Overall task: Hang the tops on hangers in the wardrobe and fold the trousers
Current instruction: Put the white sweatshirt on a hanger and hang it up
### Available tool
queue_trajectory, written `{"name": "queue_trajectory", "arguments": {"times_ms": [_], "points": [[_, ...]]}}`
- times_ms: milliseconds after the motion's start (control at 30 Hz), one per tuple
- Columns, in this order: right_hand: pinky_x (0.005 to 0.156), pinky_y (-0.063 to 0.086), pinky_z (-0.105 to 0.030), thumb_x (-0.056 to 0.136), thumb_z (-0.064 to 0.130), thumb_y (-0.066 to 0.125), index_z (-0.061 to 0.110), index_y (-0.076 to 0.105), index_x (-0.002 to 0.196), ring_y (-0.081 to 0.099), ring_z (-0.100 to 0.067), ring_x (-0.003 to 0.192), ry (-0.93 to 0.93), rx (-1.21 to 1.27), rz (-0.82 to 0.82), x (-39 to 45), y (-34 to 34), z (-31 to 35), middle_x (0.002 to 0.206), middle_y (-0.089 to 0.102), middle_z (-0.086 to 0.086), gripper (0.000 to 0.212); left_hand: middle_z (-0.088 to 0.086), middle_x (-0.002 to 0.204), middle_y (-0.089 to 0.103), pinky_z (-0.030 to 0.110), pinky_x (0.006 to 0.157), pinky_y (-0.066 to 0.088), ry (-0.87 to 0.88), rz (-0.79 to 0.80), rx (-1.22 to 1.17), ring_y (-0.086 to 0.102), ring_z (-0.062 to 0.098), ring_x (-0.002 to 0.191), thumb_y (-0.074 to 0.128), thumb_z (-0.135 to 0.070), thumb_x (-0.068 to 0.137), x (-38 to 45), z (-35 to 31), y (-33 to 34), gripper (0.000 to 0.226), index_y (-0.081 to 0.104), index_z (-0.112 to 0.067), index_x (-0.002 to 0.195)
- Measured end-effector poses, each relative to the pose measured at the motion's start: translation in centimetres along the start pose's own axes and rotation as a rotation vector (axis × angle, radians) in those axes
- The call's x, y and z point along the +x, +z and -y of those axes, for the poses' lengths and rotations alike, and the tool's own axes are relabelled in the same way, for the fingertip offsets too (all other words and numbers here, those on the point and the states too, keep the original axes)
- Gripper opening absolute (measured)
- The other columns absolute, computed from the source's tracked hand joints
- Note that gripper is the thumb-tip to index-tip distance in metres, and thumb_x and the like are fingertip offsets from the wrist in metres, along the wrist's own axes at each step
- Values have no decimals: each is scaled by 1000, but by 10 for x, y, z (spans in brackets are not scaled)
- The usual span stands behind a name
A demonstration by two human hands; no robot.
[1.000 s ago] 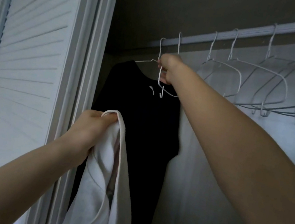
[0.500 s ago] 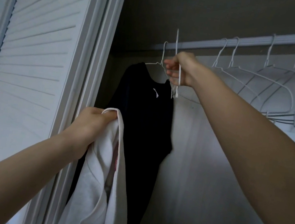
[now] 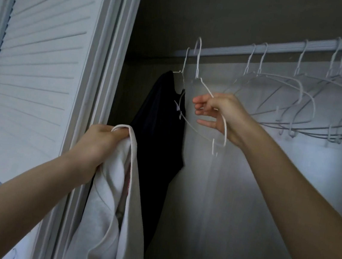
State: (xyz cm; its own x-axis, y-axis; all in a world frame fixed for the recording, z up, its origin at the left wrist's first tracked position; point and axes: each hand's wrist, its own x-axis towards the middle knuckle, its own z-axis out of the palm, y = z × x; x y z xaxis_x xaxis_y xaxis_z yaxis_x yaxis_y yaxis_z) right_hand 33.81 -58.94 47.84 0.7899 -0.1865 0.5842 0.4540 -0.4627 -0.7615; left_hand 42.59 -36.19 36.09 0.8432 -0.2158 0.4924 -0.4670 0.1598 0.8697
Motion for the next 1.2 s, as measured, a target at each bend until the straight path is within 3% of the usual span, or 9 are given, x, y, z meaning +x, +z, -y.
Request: {"name": "queue_trajectory", "arguments": {"times_ms": [67,167,233,333,400,500,600,867,1200], "points": [[82,55,-35,81,-5,51,15,68,97,62,-15,79,-73,29,-7,-29,8,-9,79,63,-1,30,5,67,74,27,56,52,-15,-4,4,72,17,62,63,-32,92,-5,-2,0,27,73,-13,74],[79,57,-42,85,-3,59,16,49,125,62,-21,74,78,185,28,-58,21,-15,86,60,-8,46,3,65,73,28,59,52,-31,9,16,71,14,59,61,-30,93,-17,-6,2,25,70,-12,80],[60,56,-34,86,-5,58,15,40,129,56,-19,57,178,207,-3,-72,33,-15,77,57,-10,51,0,61,71,24,51,51,-26,23,50,69,12,54,60,-29,94,-28,-7,1,25,69,-12,78],[39,23,-15,86,-3,49,0,55,120,28,-6,38,228,32,12,-105,46,-18,48,40,6,34,0,56,69,18,42,48,-16,65,122,67,11,50,57,-28,95,-49,-5,-4,28,69,-11,75],[37,16,-12,88,2,50,-5,58,113,21,-5,36,253,-3,-4,-130,51,-19,45,32,9,28,4,58,70,21,44,49,-24,86,185,68,15,53,57,-29,95,-63,1,-10,31,70,-10,75],[37,18,-13,92,14,58,10,59,85,21,-7,34,177,-12,-66,-177,59,-15,43,28,7,8,2,54,68,20,42,48,-70,91,223,66,13,49,57,-28,94,-83,12,-20,32,69,-8,73],[36,25,-16,91,32,63,10,52,68,29,-11,31,192,-77,-144,-217,67,-12,37,33,5,33,4,57,68,23,45,48,-120,90,202,67,16,55,58,-26,93,-101,21,-27,28,69,-7,75],[36,20,-11,97,16,44,10,52,61,22,-8,28,336,-102,-251,-324,78,11,35,27,6,37,9,56,45,24,45,29,-99,170,440,41,18,52,55,-17,90,-157,32,-38,29,51,-7,63],[36,19,-11,98,21,46,13,47,61,20,-10,30,447,-255,-135,-398,55,78,41,25,1,38,15,56,49,27,49,29,48,311,656,43,23,52,59,-17,90,-186,18,-29,38,59,11,64]]}}
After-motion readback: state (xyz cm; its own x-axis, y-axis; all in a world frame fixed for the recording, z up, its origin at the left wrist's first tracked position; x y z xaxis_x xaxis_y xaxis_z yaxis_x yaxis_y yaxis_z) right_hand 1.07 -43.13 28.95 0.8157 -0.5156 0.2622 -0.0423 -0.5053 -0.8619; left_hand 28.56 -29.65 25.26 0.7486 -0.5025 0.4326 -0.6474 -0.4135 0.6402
